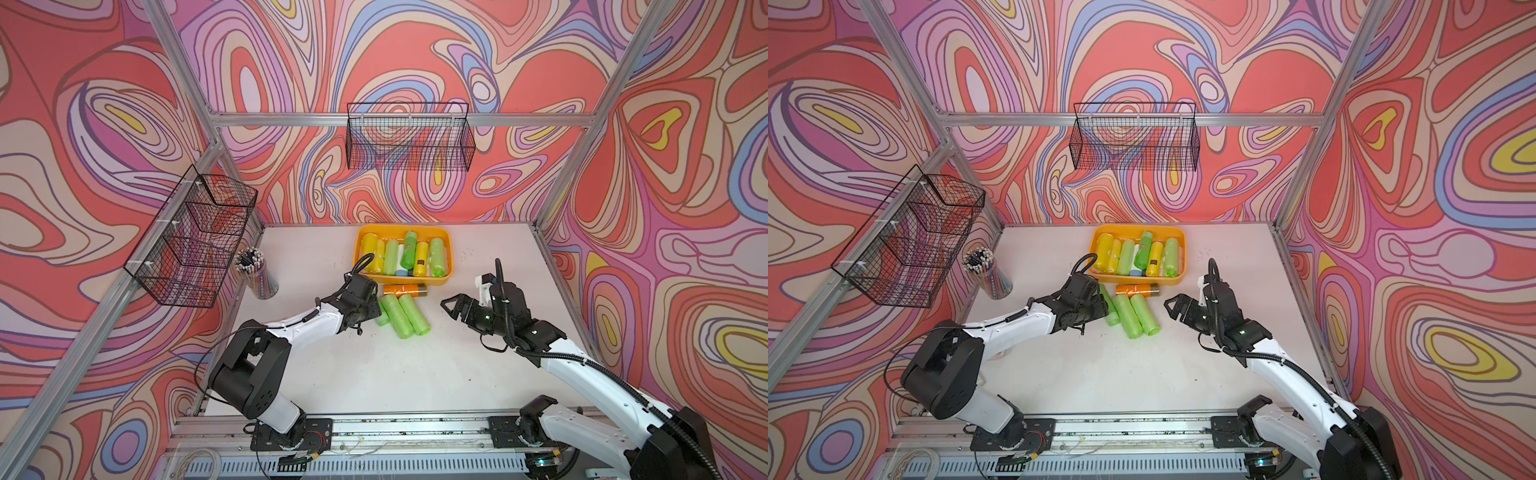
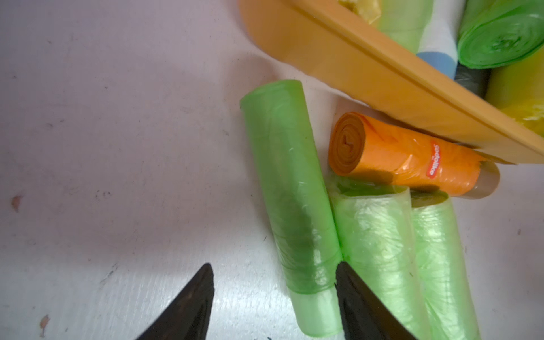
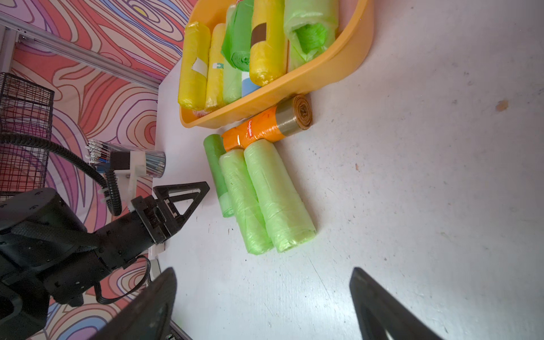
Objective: Put the roll of trash bags into the storage box
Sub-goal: Pick up the roll of trash bags from the center of the board.
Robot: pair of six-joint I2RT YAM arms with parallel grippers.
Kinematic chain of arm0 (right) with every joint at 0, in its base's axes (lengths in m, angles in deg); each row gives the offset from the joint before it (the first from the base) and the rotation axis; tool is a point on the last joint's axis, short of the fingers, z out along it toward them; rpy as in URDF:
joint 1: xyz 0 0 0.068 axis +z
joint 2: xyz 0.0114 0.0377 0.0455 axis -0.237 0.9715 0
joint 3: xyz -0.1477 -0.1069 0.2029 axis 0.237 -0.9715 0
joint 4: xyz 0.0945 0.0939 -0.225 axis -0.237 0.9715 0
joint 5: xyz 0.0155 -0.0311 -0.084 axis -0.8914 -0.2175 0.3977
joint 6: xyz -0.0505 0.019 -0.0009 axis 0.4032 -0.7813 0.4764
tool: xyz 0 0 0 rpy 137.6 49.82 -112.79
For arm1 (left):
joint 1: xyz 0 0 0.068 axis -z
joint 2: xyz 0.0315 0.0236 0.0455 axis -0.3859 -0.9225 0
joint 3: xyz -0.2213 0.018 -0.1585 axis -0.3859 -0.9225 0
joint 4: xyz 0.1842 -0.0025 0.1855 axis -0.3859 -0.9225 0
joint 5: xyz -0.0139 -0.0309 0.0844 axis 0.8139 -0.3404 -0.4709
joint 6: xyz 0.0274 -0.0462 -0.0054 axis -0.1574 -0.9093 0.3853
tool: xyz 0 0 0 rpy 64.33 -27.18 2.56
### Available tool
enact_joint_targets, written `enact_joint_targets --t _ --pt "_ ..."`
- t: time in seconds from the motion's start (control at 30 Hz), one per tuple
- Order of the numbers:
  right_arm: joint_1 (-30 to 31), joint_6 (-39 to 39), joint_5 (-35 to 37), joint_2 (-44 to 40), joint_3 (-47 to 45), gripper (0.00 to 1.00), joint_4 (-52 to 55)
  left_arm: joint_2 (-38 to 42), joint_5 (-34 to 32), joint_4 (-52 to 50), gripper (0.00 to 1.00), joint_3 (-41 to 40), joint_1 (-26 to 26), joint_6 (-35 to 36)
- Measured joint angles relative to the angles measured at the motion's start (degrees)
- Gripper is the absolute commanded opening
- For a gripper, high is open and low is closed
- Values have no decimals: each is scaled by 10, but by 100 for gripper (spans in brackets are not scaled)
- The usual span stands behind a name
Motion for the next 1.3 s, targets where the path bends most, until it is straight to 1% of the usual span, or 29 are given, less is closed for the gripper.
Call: enact_joint_targets --t 0.03,0.17,0.27,0.7,1.03,1.23,1.3 --pt "0 0 0 0 0 94 2 -2 -3 0 58 3 0 1" --pt "0 1 0 -1 0 94 6 -15 -14 -1 59 9 -1 9" --pt "0 1 0 -1 0 94 7 -31 -16 0 54 16 -1 11" --pt "0 1 0 -1 0 94 14 -78 -16 0 56 55 -3 16" --pt "0 5 5 -1 0 94 19 -92 -16 10 60 59 -4 17" --pt "0 5 12 -1 1 94 19 -111 -16 5 58 59 -5 17" --pt "0 5 16 -1 1 94 19 -114 -16 2 55 59 -5 17"
